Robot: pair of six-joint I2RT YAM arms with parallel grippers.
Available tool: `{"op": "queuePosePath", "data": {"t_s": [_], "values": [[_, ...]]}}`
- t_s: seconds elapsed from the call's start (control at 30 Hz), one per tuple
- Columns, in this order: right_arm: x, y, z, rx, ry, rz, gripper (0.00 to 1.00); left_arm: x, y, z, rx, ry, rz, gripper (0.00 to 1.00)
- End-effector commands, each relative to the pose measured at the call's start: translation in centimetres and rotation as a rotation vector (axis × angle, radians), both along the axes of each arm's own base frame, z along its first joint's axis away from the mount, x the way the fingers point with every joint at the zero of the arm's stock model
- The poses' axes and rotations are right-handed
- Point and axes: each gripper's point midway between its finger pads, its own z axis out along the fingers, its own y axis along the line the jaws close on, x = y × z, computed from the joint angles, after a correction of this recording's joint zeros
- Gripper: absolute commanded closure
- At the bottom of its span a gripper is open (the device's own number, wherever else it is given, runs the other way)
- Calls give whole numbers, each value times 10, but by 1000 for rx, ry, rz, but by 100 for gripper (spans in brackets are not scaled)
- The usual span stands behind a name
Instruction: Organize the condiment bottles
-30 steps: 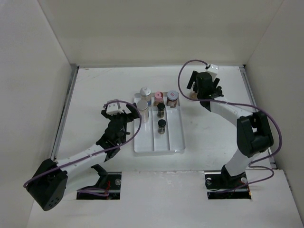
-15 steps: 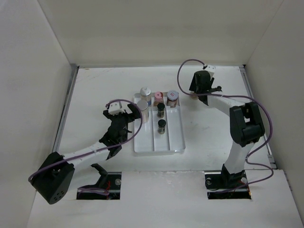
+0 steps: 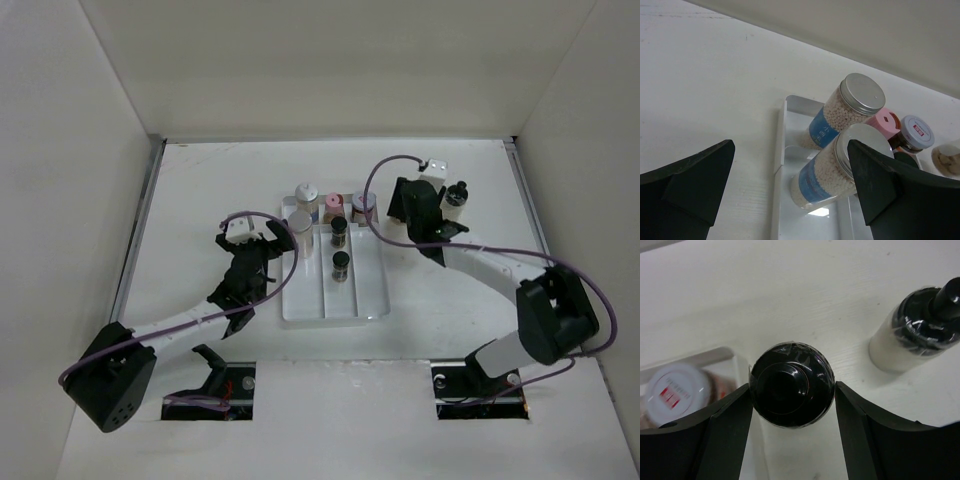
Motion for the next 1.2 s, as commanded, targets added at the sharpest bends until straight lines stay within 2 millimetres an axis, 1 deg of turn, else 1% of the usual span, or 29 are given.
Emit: {"op": "queuePosePath", "data": {"t_s": [0.0, 0.1, 0.2, 0.27, 0.37, 0.47, 0.53, 0.63, 0.8, 0.87, 0.9, 0.97, 1.03, 1.07, 1.1, 1.17], "values": [[-17, 7, 37, 34, -134, -17, 50, -1, -1, 19, -69, -65, -16, 0], [-41, 23, 36, 50, -134, 47, 50, -2, 3, 24, -80, -79, -4, 0], [-60, 54, 43, 82, -149, 152, 50, -2, 6, 22, -82, -78, 4, 0], [-69, 69, 48, 83, -158, 200, 50, -3, 6, 24, -87, -83, 2, 0], [-77, 87, 57, 112, -183, 248, 50, -2, 7, 24, -85, -81, 5, 0], [-77, 99, 56, 120, -184, 280, 50, -3, 8, 23, -87, -81, 4, 0], [-76, 105, 50, 129, -177, 288, 50, -2, 8, 22, -85, -79, 8, 0], [-72, 115, 29, 114, -137, 310, 49, -2, 8, 21, -85, -75, 5, 0], [-68, 125, 2, 117, -91, 324, 48, -2, 10, 21, -86, -77, 10, 0], [-67, 126, -5, 106, -77, 324, 46, -2, 9, 22, -89, -79, 8, 0], [-67, 126, -6, 107, -77, 321, 45, -2, 9, 23, -90, -80, 8, 0], [-68, 124, -6, 115, -78, 311, 35, -1, 10, 21, -86, -75, 11, 0], [-68, 122, -3, 107, -83, 308, 19, -1, 8, 20, -86, -73, 7, 0], [-69, 120, 4, 109, -96, 303, 13, -2, 8, 21, -88, -75, 7, 0], [-70, 116, 11, 111, -110, 294, 10, -2, 8, 23, -91, -79, 7, 0], [-72, 105, 24, 120, -136, 265, 7, -1, 9, 22, -91, -79, 10, 0]]}}
